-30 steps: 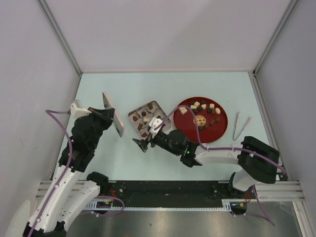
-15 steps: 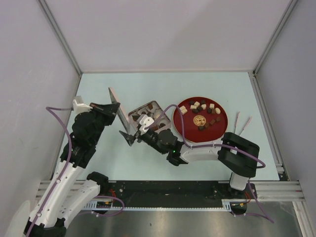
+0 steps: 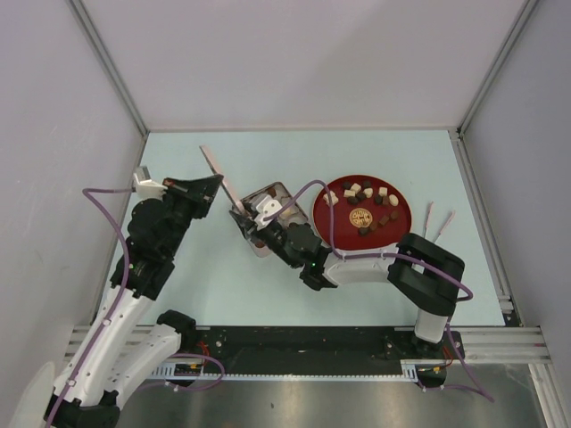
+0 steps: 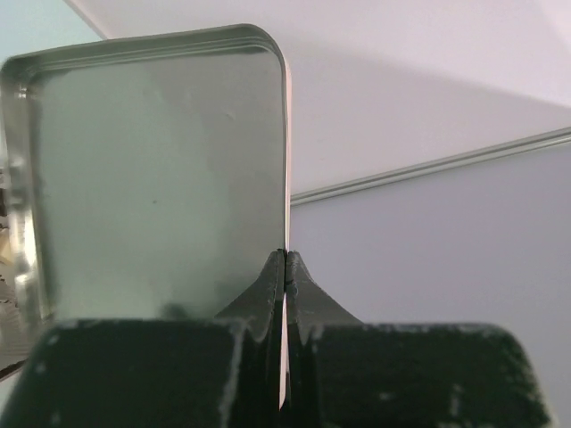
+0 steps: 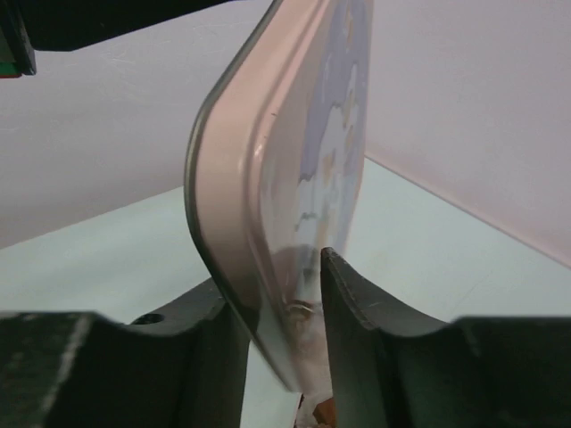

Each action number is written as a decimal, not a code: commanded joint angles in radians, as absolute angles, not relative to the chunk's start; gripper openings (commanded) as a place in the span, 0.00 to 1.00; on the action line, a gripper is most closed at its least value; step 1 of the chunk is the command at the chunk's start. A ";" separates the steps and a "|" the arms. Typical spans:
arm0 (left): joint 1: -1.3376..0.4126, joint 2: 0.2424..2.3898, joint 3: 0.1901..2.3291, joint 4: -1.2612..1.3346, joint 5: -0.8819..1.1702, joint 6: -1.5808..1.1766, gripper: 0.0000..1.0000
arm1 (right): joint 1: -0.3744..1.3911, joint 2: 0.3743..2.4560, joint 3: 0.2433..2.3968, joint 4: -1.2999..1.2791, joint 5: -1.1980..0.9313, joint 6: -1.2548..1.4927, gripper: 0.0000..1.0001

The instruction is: Pack the chocolate

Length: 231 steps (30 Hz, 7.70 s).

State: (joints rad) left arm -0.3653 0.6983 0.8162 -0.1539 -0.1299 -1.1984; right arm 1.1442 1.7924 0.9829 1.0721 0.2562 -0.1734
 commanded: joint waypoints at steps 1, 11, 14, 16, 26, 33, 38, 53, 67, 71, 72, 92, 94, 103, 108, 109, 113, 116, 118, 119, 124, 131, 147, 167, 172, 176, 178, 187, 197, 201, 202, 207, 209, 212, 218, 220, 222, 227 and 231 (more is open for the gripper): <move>-0.364 0.687 0.873 -0.080 -0.094 -1.215 0.00 | 1.146 1.789 1.022 1.132 0.299 -0.270 0.33; -0.365 0.655 0.902 -0.250 -0.152 -1.088 0.64 | 1.152 1.749 1.022 1.118 0.419 -0.552 0.06; -0.364 0.660 0.934 -0.326 -0.167 -1.048 0.82 | 1.152 1.741 1.020 1.114 0.472 -0.632 0.04; -0.364 0.676 0.945 -0.353 -0.167 -1.043 0.87 | 1.154 1.738 1.020 1.114 0.506 -0.685 0.04; -0.365 0.787 0.925 -0.325 -0.107 -1.071 0.86 | 1.157 1.729 0.999 1.150 0.566 -0.836 0.04; -0.365 0.856 0.936 -0.281 -0.064 -1.071 0.77 | 1.160 1.740 0.994 1.167 0.581 -0.891 0.07; -0.371 0.887 0.928 -0.258 -0.034 -1.084 0.63 | 1.163 1.750 0.994 1.173 0.594 -0.917 0.08; -0.385 0.928 0.917 -0.216 0.028 -1.068 0.15 | 1.193 1.776 0.994 1.154 0.664 -0.957 0.26; -0.373 0.995 0.894 -0.029 0.009 -1.005 0.00 | 1.200 1.547 0.976 0.423 0.554 -0.557 0.82; -0.370 1.066 0.905 0.072 0.026 -1.025 0.00 | 1.166 1.453 0.976 0.174 0.410 -0.427 0.94; -0.370 1.098 0.908 0.090 0.029 -1.031 0.00 | 1.155 1.437 0.976 0.131 0.379 -0.382 0.96; -0.377 1.387 0.859 0.422 0.095 -1.164 0.00 | 0.483 1.293 0.953 -0.097 -0.313 0.090 1.00; -0.385 1.384 0.816 0.461 0.092 -1.186 0.00 | 0.459 1.354 0.969 -0.026 -0.316 0.150 1.00; -0.399 1.358 0.677 0.549 0.080 -1.216 0.00 | 0.422 1.615 1.045 0.202 -0.382 0.412 0.99; -0.402 1.358 0.624 0.598 0.092 -1.232 0.00 | 0.414 1.722 1.107 0.259 -0.429 0.474 0.99; -0.402 1.351 0.614 0.601 0.095 -1.235 0.00 | 0.413 1.738 1.114 0.265 -0.433 0.489 0.99; -0.400 1.330 0.560 0.630 0.101 -1.247 0.00 | 0.413 1.821 1.153 0.288 -0.445 0.506 0.99; -0.400 1.315 0.526 0.641 0.103 -1.241 0.00 | 0.411 1.859 1.181 0.299 -0.460 0.517 0.99; -0.402 1.310 0.505 0.647 0.103 -1.238 0.00 | 0.411 1.896 1.206 0.295 -0.486 0.518 0.99; -0.402 1.307 0.499 0.647 0.104 -1.236 0.00 | 0.410 1.904 1.215 0.288 -0.495 0.520 0.99; -0.400 1.293 0.463 0.655 0.086 -1.233 0.02 | 0.419 1.948 1.229 0.290 -0.555 0.543 0.98; -0.402 1.281 0.439 0.643 0.061 -1.220 0.13 | 0.433 1.976 1.232 0.288 -0.607 0.563 0.98; -0.400 1.256 0.414 0.555 0.009 -1.189 0.33 | 0.453 1.999 1.249 0.279 -0.699 0.589 0.97; -0.400 1.141 0.434 0.276 -0.104 -1.062 0.48 | 0.500 1.980 1.285 0.157 -0.611 0.492 0.96; -0.402 1.112 0.427 0.223 -0.130 -1.032 0.49 | 0.526 1.971 1.302 0.097 -0.552 0.419 0.96; -0.402 1.083 0.403 0.201 -0.141 -1.037 0.49 | 0.549 1.973 1.310 0.063 -0.512 0.367 0.96; -0.402 1.063 0.400 0.189 -0.152 -1.031 0.50 | 0.555 1.980 1.312 0.055 -0.505 0.350 0.96; -0.399 1.052 0.385 0.141 -0.169 -1.037 0.85 | 0.575 1.968 1.328 0.020 -0.468 0.310 0.96; -0.397 1.221 0.448 0.225 -0.020 -0.997 0.85 | 0.603 1.950 1.379 -0.061 -0.437 0.261 0.96; -0.399 1.238 0.449 0.259 0.035 -0.999 0.81 | 0.617 1.954 1.402 -0.090 -0.423 0.244 0.96; -0.397 1.239 0.451 0.270 0.041 -0.999 0.80 | 0.617 1.956 1.408 -0.094 -0.420 0.242 0.96; -0.399 1.230 0.448 0.311 0.098 -1.002 0.78 | 0.627 1.962 1.428 -0.113 -0.420 0.244 0.96; -0.397 1.230 0.446 0.322 0.117 -1.006 0.78 | 0.634 1.968 1.437 -0.120 -0.422 0.245 0.96; -0.399 1.230 0.445 0.331 0.130 -1.012 0.73 | 0.638 1.973 1.443 -0.127 -0.417 0.249 0.96; -0.400 1.220 0.422 0.354 0.150 -1.032 0.62 | 0.653 1.982 1.443 -0.158 -0.388 0.232 0.96; -0.400 1.216 0.408 0.359 0.155 -1.034 0.59 | 0.658 1.983 1.443 -0.170 -0.376 0.227 0.96; -0.402 1.210 0.399 0.359 0.155 -1.034 0.57 | 0.660 1.987 1.443 -0.189 -0.368 0.222 0.96; -0.405 1.201 0.350 0.370 0.160 -1.043 0.49 | 0.663 1.997 1.440 -0.221 -0.342 0.222 0.96; -0.407 1.200 0.307 0.374 0.156 -1.054 0.43 | 0.666 2.003 1.433 -0.225 -0.322 0.230 0.96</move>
